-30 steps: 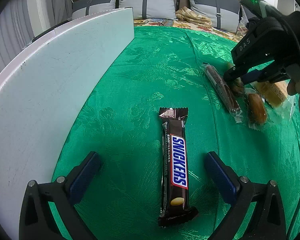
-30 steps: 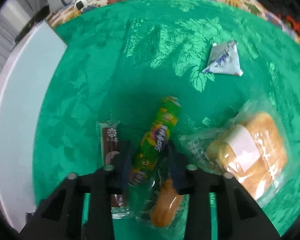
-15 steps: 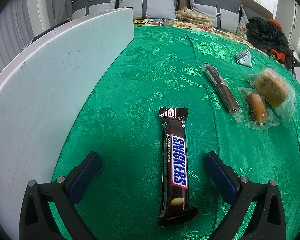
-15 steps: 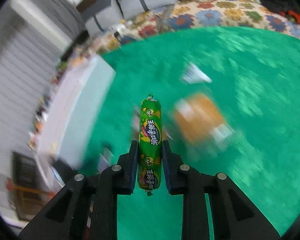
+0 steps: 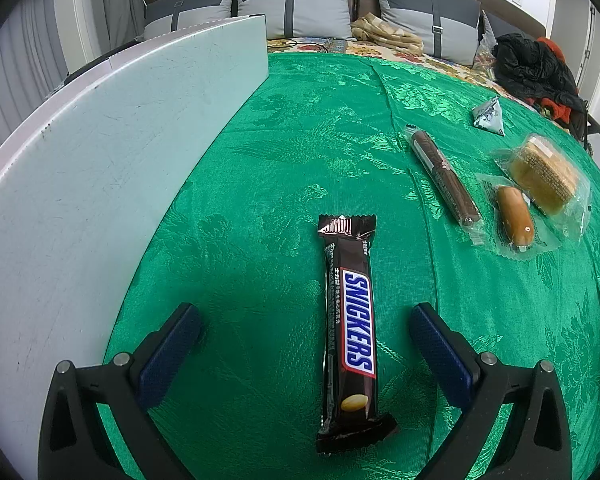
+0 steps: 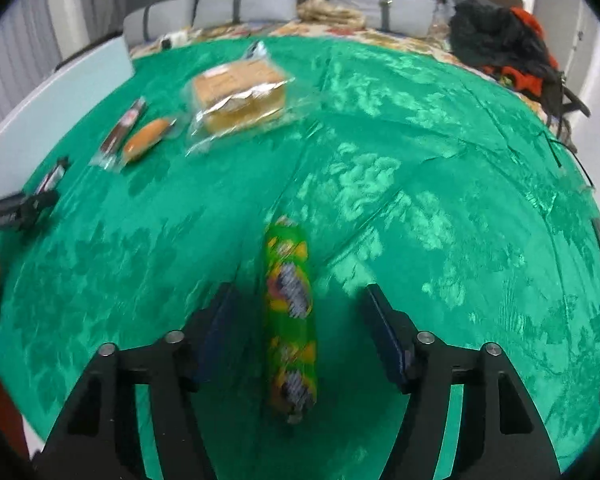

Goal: Organize snacks

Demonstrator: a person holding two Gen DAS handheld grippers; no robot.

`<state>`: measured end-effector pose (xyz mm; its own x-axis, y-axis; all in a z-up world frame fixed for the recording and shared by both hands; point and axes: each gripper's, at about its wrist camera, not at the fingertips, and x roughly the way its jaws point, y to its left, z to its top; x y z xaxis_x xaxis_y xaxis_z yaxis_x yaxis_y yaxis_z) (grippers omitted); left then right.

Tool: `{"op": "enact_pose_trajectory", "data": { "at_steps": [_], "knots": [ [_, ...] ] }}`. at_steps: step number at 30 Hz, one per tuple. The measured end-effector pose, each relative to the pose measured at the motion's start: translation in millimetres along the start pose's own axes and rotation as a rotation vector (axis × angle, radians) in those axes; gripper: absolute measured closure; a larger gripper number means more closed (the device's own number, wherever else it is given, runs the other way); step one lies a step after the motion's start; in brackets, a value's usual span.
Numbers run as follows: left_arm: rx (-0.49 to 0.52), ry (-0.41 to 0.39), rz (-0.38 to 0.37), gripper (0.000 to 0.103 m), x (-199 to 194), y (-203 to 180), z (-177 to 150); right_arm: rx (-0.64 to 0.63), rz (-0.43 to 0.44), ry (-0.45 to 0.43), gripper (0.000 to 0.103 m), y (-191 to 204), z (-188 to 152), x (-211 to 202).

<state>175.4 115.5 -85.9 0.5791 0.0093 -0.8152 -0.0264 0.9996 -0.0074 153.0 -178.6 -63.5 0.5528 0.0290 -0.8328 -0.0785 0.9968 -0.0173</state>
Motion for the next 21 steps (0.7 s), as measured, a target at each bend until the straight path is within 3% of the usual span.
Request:
{"op": "enact_pose_trajectory", "data": {
  "at_steps": [3,21],
  "knots": [
    [0.0,0.0,0.0,0.0,-0.1,0.1,0.0,0.012,-0.007,-0.03,0.02,-4.1,1.5,4.9],
    [0.0,-0.001,-0.001,0.0,-0.2,0.2,-0.5,0.026,-0.018,-0.046,0.018,-1.6,0.3,4.2]
  ]
}}
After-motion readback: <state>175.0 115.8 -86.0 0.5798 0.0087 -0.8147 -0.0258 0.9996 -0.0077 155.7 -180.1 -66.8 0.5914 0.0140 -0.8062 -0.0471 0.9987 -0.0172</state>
